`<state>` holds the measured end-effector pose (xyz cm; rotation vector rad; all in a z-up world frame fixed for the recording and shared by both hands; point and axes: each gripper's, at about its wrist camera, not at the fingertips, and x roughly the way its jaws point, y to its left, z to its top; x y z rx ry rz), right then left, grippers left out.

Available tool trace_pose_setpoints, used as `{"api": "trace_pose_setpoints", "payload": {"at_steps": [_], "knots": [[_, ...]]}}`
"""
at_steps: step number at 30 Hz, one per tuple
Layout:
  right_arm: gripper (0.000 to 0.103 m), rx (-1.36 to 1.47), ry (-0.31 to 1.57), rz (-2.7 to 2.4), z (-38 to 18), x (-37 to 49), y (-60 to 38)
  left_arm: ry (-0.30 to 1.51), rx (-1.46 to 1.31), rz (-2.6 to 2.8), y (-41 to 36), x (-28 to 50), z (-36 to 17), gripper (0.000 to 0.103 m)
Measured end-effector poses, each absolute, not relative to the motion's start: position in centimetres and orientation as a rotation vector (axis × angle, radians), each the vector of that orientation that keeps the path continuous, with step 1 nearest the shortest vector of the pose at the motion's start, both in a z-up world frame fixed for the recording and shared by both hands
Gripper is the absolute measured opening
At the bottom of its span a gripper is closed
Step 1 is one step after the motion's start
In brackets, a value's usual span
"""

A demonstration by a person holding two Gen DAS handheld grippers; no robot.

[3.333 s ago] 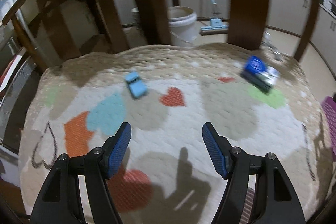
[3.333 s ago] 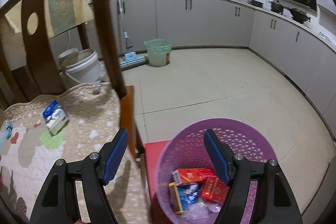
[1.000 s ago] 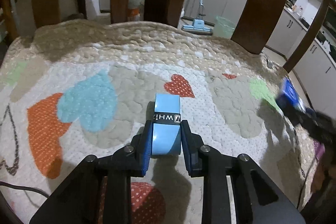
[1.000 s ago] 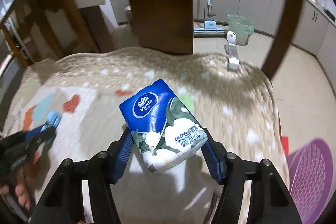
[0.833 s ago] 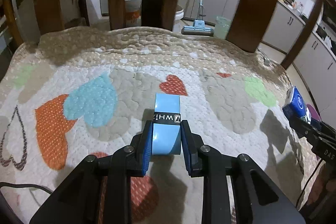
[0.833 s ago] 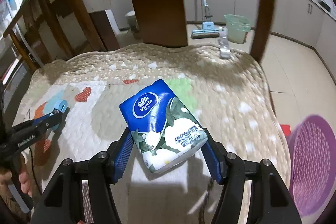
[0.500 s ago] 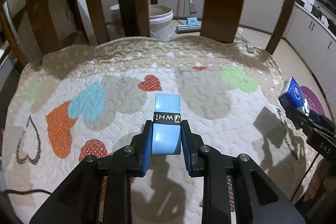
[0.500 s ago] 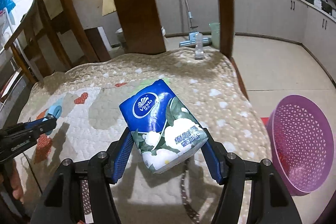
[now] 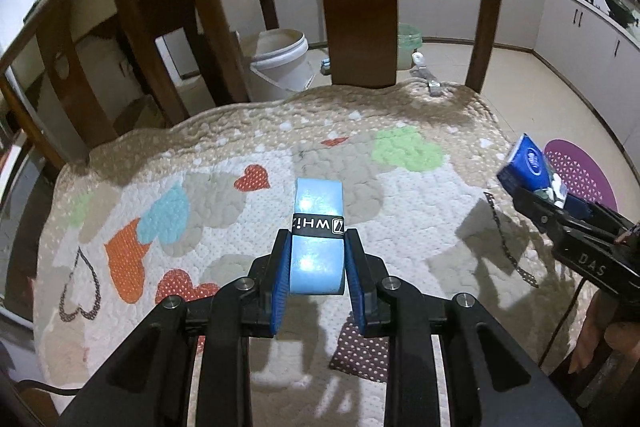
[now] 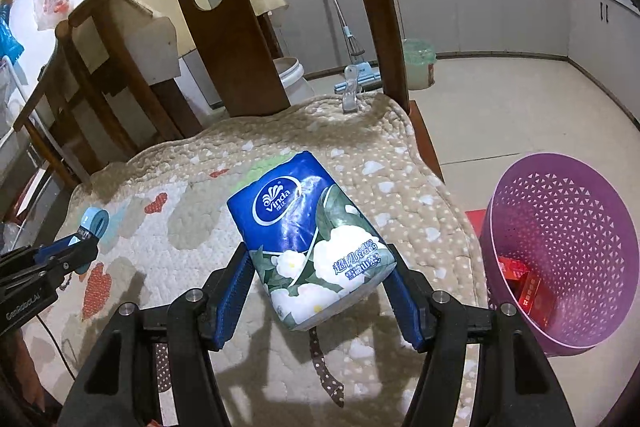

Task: Collect trash
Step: 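Lift the light-blue item and Vinda pack and carry them to the purple basket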

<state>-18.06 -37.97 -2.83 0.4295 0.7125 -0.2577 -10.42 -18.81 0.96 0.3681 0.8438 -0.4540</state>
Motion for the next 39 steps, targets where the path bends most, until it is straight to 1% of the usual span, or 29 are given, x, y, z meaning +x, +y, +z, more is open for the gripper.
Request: {"api": "trace_pose_setpoints", "payload": {"at_steps": [8, 19, 39], "knots": [[0.068, 0.413, 0.695, -0.244, -2.2, -18.3, -37.5, 0.791, 0.436, -0.441, -20.2, -12.3, 2.3, 0.025], [0.068, 0.42, 0.672, -0.247, -1.6, -19.0, -37.5, 0.766, 0.466, -0.441, -20.8, -13.5, 3.3, 0.025], [0.068, 0.453, 0.63, -0.271, -0.7, -20.4, -38.5, 0.761, 0.512, -0.468, -22.4, -14.9, 3.3, 0.025]]}}
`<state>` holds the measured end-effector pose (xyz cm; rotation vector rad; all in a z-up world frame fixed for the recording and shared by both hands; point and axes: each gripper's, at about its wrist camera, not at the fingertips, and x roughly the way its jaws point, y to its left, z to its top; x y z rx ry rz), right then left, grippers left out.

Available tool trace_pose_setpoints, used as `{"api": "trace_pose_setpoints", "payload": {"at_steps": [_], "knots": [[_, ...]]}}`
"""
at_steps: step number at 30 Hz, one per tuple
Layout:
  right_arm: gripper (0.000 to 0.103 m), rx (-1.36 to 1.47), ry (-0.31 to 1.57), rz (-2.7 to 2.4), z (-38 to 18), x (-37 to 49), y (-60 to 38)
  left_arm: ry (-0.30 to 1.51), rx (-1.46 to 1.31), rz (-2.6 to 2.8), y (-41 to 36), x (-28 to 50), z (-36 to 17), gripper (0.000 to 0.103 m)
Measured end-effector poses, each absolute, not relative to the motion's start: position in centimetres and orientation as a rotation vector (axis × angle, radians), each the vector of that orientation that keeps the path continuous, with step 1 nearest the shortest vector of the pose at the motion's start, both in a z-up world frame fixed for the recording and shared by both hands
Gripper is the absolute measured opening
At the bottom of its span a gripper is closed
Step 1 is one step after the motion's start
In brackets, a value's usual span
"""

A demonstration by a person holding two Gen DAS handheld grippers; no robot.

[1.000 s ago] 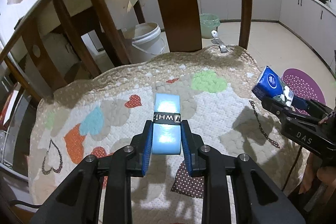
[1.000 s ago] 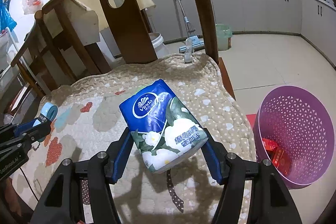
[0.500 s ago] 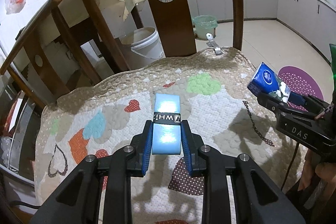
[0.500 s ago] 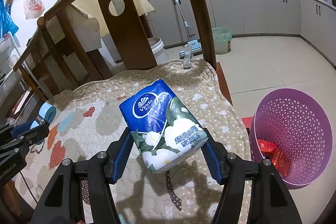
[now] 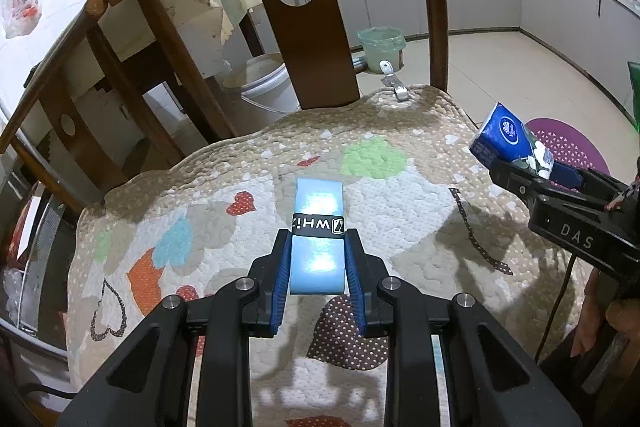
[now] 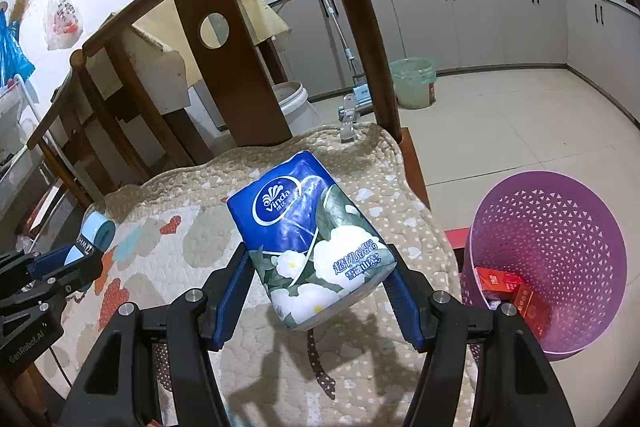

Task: Collect trash
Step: 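Lift the light-blue item and Vinda pack and carry them to the purple basket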

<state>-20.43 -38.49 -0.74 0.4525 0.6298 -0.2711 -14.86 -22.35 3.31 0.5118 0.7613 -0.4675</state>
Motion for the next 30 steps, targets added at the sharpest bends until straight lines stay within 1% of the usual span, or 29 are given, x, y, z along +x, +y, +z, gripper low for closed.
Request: {"api": "trace_pose_setpoints", "payload": {"at_steps": [30], "knots": [[0.068, 0.556, 0.623, -0.36, -1.7, -23.5, -43.0, 0.811, 0.561, -0.542, -26.4, -15.5, 0.5, 0.025]]}}
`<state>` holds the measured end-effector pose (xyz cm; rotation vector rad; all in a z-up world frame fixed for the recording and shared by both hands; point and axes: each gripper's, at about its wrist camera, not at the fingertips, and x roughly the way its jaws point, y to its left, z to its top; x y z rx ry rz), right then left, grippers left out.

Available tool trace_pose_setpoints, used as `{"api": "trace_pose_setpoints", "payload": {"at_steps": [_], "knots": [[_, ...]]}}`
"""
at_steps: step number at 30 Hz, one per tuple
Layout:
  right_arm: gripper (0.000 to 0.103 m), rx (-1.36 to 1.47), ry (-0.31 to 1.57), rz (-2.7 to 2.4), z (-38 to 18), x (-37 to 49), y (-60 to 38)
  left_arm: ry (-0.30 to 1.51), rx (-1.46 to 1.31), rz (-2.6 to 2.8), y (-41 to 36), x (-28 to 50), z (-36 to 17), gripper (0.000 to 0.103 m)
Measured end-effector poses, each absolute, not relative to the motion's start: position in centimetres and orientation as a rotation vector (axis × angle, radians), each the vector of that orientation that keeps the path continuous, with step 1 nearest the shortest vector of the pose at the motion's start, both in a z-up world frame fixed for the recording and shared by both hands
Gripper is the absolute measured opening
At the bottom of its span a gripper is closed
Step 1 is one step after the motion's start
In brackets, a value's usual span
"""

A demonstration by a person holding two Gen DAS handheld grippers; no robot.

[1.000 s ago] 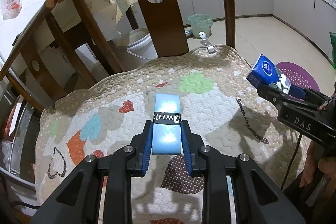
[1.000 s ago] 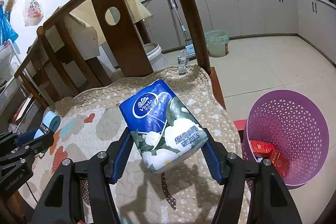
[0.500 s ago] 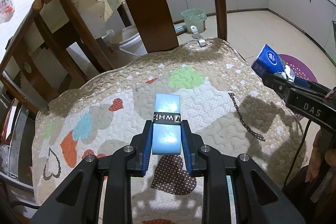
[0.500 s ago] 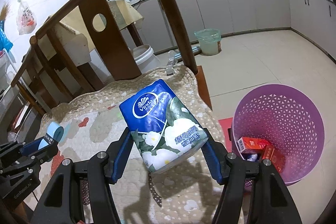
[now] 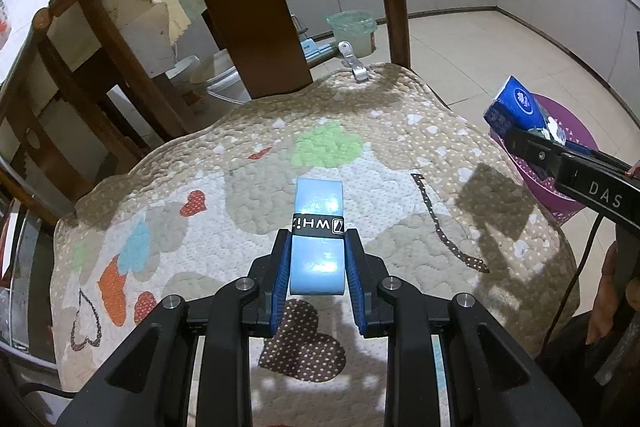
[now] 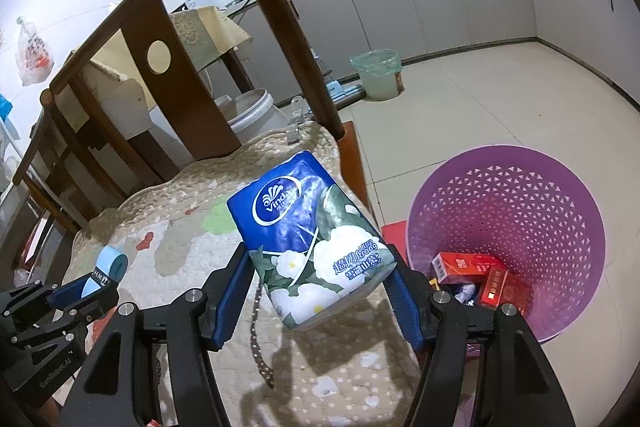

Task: Collect trash
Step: 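Lift the light-blue item and Vinda pack and carry them to the purple basket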

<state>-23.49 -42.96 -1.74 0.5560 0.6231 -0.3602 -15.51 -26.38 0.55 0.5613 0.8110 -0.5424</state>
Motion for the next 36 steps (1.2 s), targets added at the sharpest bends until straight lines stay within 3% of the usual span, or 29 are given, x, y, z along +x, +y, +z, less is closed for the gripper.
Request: {"api": "trace_pose_setpoints", "payload": {"at_steps": [21, 36], "knots": [[0.068, 0.614, 0.59, -0.437, -2.1, -26.3, -46.5, 0.827, 0.612, -0.584, -29.7, -15.7, -1.2, 0.025], [0.068, 0.69, 0.504, -0.555, -0.4, -29.6, -54.0, 0.795, 0.63, -0.731, -37.8, -16.1, 0.9, 0.025]]}}
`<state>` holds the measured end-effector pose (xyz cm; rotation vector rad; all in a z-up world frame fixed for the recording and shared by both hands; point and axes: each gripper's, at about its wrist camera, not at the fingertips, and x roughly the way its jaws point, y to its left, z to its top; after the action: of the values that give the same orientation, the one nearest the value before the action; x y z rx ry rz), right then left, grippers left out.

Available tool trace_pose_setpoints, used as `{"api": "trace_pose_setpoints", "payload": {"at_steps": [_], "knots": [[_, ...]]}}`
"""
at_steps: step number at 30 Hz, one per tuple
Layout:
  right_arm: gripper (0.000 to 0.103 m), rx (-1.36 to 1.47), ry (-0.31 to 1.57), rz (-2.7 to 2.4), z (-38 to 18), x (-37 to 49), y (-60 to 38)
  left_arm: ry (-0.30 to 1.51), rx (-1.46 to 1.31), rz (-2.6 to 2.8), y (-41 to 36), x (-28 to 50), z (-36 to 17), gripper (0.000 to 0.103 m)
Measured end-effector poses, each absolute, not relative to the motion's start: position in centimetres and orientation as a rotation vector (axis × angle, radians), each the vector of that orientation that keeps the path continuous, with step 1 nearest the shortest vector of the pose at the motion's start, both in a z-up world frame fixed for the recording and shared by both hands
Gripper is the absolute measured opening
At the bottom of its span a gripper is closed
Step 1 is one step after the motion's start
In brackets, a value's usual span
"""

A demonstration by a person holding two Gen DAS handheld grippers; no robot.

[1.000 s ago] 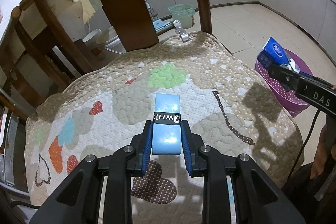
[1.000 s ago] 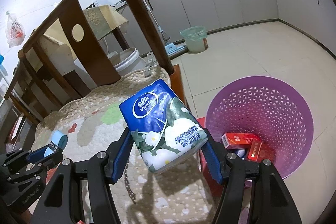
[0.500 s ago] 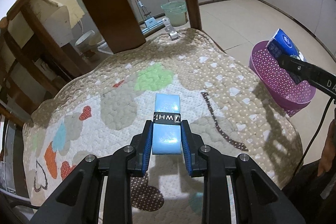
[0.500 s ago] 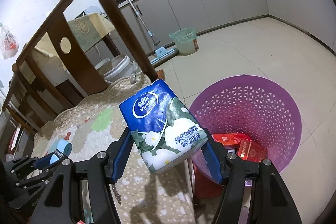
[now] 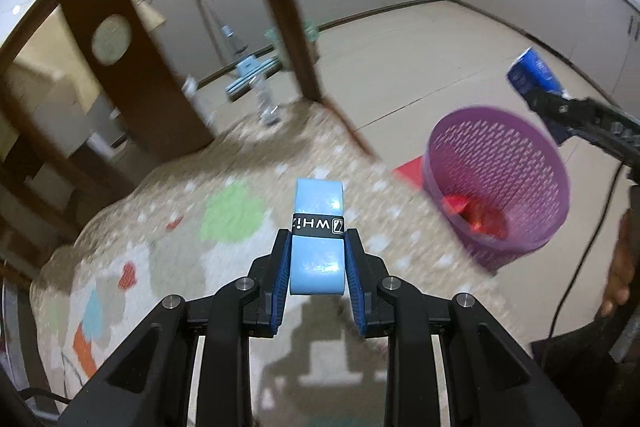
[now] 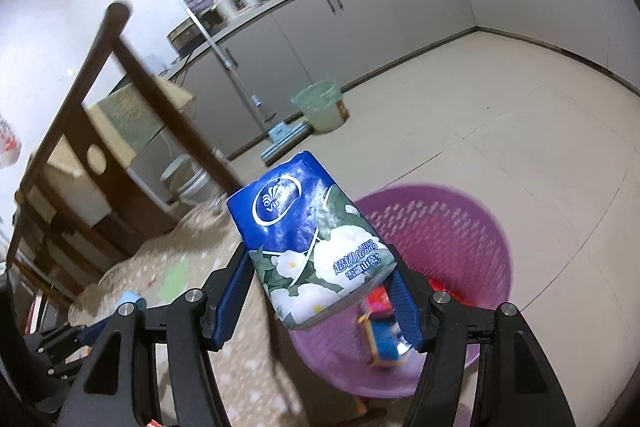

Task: Collect trash
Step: 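Lift the light-blue item and Vinda pack and carry them to the purple basket, then open the right tool over the basket while the left tool opens, dropping both items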

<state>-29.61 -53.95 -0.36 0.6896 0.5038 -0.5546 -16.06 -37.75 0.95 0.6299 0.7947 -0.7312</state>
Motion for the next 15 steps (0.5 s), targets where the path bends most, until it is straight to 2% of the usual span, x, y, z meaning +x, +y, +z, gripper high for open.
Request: {"api": "trace_pose_setpoints", "payload": {"at_steps": [6, 15], "knots": [[0.068, 0.712, 0.523, -0.62, -0.9, -29.4, -58.1, 0.781, 0.627, -0.823, -42.8, -16.7, 2.0, 0.025], [0.068, 0.814, 0.52, -0.633, -2.8, -31.2, -60.1, 0.808, 0.647, -0.911, -48.4, -18.8, -0.1, 0.025]]}}
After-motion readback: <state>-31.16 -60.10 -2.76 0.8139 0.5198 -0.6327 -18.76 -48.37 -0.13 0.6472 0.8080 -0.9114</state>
